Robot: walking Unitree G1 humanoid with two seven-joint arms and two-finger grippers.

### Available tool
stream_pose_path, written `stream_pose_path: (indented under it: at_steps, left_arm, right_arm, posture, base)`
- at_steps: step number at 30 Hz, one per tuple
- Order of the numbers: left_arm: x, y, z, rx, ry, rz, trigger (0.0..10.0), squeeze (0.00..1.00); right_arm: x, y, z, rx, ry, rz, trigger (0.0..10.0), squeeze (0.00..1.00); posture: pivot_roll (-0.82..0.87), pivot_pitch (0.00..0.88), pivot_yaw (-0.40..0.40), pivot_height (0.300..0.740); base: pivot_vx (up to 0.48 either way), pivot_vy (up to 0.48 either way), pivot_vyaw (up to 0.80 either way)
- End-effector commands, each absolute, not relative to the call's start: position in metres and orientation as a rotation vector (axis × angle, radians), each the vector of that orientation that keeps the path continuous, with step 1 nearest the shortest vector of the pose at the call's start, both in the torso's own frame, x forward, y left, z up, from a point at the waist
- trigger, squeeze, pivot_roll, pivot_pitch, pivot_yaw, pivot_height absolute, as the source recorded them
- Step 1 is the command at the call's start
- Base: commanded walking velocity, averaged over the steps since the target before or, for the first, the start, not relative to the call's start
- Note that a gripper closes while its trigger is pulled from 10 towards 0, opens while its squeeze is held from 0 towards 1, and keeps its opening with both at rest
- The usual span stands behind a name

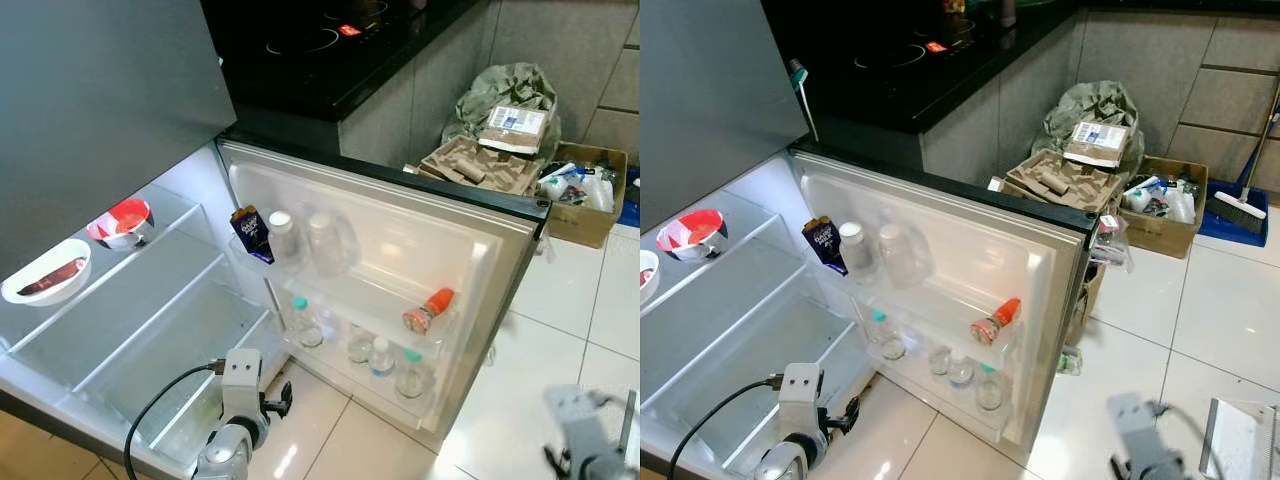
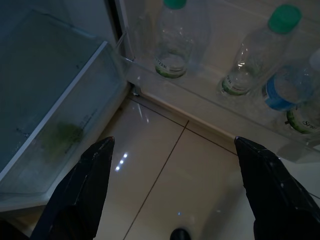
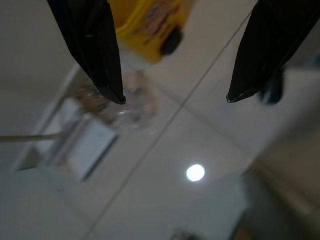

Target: Restocking fridge

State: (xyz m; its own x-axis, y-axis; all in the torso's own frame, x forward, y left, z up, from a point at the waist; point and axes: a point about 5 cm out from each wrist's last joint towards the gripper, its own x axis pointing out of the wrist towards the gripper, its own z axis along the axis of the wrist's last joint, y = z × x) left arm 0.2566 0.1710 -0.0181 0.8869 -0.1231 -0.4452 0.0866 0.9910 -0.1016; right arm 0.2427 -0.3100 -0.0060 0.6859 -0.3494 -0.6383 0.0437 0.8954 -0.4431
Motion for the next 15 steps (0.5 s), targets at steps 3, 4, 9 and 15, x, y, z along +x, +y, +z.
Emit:
stream_pose_path:
  at_steps: [3, 4, 9, 15]
  left_arm:
    - [0.25, 0.187, -0.023, -0.042, 0.501, -0.073, 10.0, 0.0]
    - [0.25, 0.187, -0.023, -0.042, 0.501, -0.073, 10.0, 0.0]
    - [0.248, 0.196, -0.022, -0.013, 0.492, -0.027, 10.0, 0.0]
    - [0.245, 0.201, -0.024, -0.014, 0.496, -0.002, 10.0, 0.0]
  right_arm:
    - [0.262, -0.315, 0.012, -0.435, 0.717, -0.319, 10.0, 0.0]
    - [0.262, -0.315, 0.012, -0.435, 0.717, -0.319, 10.0, 0.0]
    - [0.297, -0.321, 0.053, -0.4, 0.544, -0.445, 10.0, 0.0]
    - [0.315, -0.331, 0.083, -0.423, 0.499, -0.532, 0.0, 0.0]
  posture:
    - [-0.07, 0.13, 0.117, 0.74]
    - [-0.07, 0.13, 0.117, 0.74]
    - [-0.07, 0.132, 0.119, 0.74]
    - [-0.05, 0.137, 0.112, 0.74]
  base:
    - [0.0, 0.0, 0.0]
    - [0.0, 0.0, 0.0]
    - [0.0, 0.0, 0.0]
    - [0.0, 0.0, 0.0]
